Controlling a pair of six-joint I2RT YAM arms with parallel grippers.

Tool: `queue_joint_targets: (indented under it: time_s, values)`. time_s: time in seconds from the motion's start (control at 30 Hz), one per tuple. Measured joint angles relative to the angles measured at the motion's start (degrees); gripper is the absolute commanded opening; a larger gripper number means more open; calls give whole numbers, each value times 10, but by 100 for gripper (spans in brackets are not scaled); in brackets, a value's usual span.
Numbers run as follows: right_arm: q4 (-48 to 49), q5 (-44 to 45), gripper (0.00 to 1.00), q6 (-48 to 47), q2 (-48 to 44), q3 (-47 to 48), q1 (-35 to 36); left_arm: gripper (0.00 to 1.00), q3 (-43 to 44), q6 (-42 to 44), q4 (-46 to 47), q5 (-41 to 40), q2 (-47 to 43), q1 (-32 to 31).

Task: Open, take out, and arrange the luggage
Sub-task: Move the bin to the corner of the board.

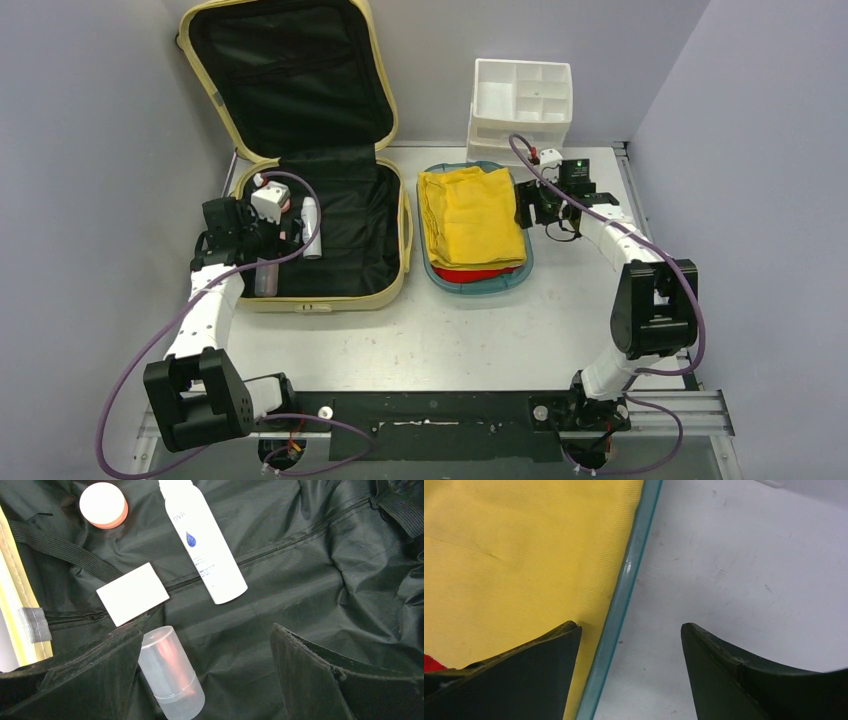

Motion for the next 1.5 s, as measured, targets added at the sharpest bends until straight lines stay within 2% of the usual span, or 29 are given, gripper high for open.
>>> queue_joint_targets:
  time_s: [0.13, 0.37, 0.57, 0.63, 0.7, 0.73, 0.83, 1.03, 1.2, 1.5]
  values:
    - [4, -27, 87, 16, 0, 0, 0, 97, -1, -4, 5, 4, 0, 0]
    - [9, -68, 87, 40, 18, 0, 0, 97, -2, -7, 9, 6, 0, 0]
    - [9, -69, 73, 55, 73, 1, 0, 97, -5, -7, 13, 6, 0, 0]
    - [9, -74, 58, 61, 74, 1, 0, 97, -5, -7, 14, 6, 0, 0]
    - [9, -79, 36, 64, 74, 2, 0, 97, -5, -7, 14, 6, 0, 0]
    - [7, -82, 28, 66, 74, 2, 0, 97, -5, -7, 14, 6, 0, 0]
    - [-1, -90, 18, 82, 74, 5, -5, 97, -5, -8, 14, 5, 0, 0]
    - [-23, -110, 11, 101, 74, 7, -30, 97, -5, -8, 14, 5, 0, 0]
    - [-40, -108, 11, 92, 51, -10, -58, 97, -5, -8, 14, 5, 0, 0]
    - [-93, -57, 10, 21, -40, -58, -191, 97, -5, -10, 14, 5, 0, 0]
